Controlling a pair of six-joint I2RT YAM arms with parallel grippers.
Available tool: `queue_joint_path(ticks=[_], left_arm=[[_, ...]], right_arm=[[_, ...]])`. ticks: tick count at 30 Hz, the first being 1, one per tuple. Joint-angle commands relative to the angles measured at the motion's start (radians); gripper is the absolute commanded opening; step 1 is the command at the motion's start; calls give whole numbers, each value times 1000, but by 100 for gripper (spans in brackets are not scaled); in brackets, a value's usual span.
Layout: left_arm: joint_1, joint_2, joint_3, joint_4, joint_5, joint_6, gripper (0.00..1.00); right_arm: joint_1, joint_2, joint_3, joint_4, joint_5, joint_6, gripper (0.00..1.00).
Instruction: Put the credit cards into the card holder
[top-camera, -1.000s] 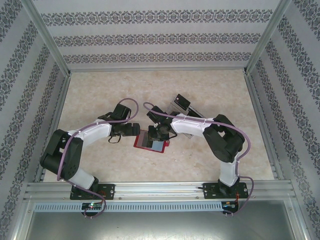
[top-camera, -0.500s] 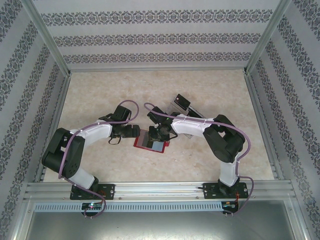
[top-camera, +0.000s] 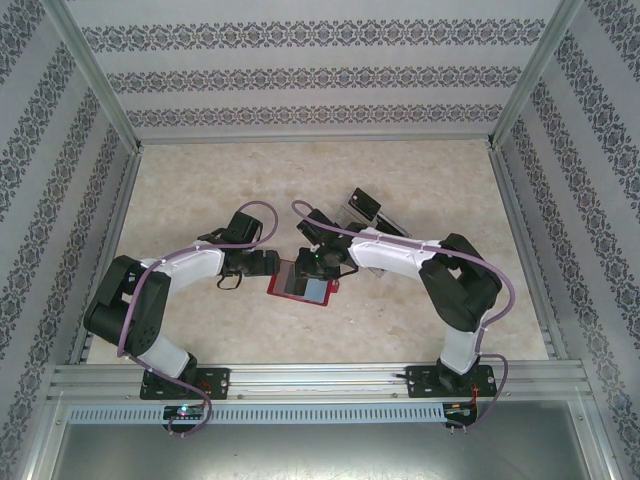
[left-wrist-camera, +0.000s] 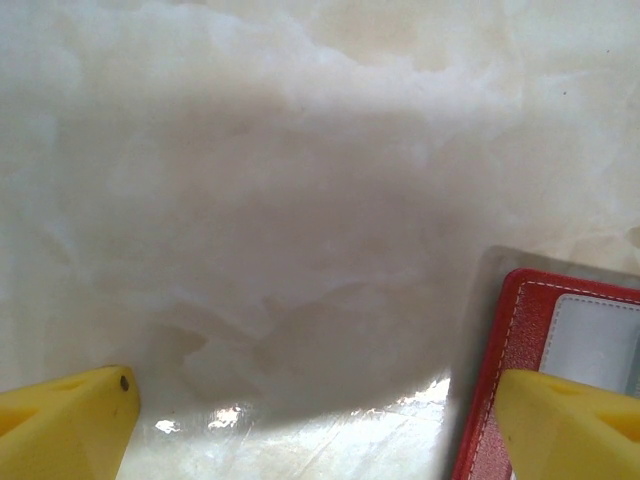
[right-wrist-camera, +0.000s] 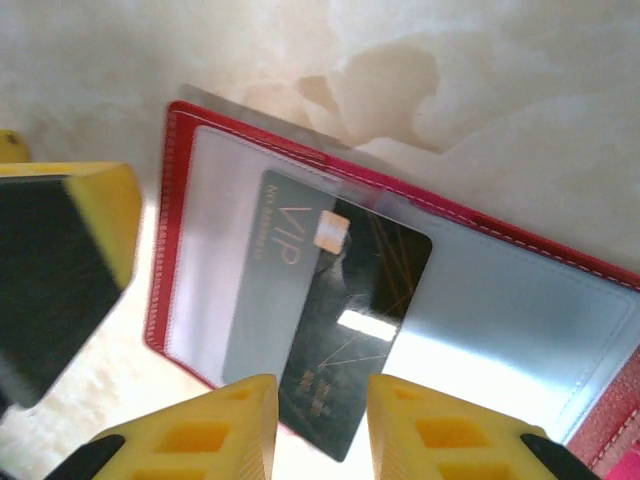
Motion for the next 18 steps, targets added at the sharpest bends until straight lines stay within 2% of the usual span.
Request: queue_joint_path(ticks=[1,18], left_arm=[[12,29,-25,29,36,-9,92],[10,43,-29,42,46,-14,92]], right_arm=[[0,-18,-15,-19,15,12,31],[8,72,-5,-1,-10,19,33]])
